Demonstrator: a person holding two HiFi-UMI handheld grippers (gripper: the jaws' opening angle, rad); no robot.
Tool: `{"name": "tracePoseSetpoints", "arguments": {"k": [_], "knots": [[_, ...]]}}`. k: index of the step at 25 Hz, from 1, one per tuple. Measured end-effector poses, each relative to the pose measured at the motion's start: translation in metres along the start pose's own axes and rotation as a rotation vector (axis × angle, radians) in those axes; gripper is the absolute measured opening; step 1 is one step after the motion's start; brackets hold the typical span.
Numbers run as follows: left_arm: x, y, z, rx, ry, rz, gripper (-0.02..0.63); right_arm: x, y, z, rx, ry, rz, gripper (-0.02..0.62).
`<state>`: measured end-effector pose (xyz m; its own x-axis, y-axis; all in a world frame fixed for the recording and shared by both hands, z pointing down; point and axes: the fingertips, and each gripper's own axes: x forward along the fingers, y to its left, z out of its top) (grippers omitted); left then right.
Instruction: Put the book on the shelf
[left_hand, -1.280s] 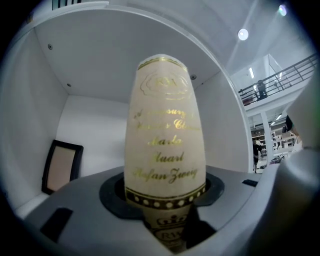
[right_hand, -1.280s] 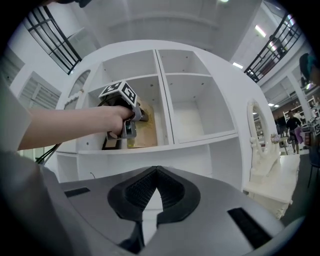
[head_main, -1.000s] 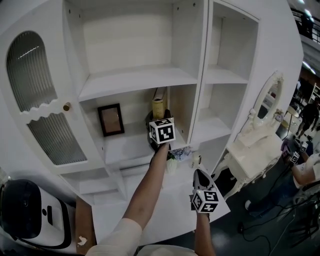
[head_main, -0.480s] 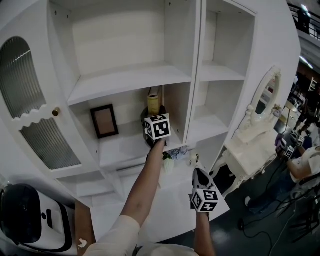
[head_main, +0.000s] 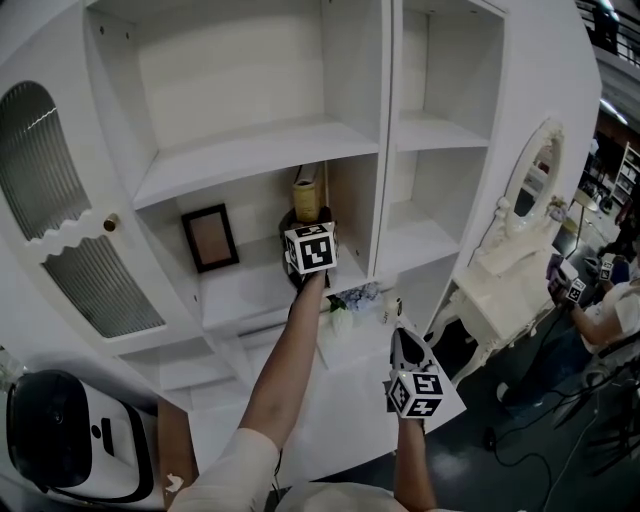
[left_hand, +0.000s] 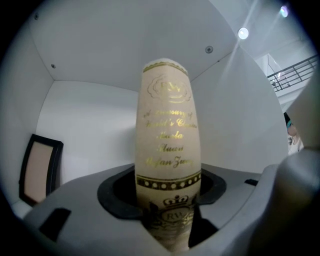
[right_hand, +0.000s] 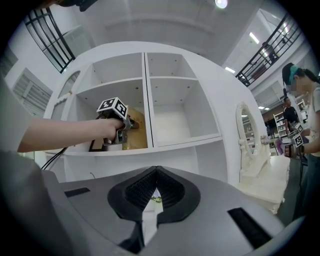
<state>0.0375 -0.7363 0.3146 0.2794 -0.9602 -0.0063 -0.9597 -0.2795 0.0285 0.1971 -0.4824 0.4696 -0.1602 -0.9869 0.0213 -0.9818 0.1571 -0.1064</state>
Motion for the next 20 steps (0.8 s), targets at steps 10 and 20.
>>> {"name": "tracePoseSetpoints", "arguments": {"k": [10, 20], "knots": [[-0.044, -0.005, -0.01, -0.018, -0.003, -0.04, 0.272, 0.011, 0.03, 0.023, 0.009, -0.031, 0.062, 0.026], [-0.101, 0.008, 0.006, 0.019, -0.059, -0.046, 0.272, 0.018, 0.074, 0.041, 0.005, -0.052, 0.16, 0.026]]}}
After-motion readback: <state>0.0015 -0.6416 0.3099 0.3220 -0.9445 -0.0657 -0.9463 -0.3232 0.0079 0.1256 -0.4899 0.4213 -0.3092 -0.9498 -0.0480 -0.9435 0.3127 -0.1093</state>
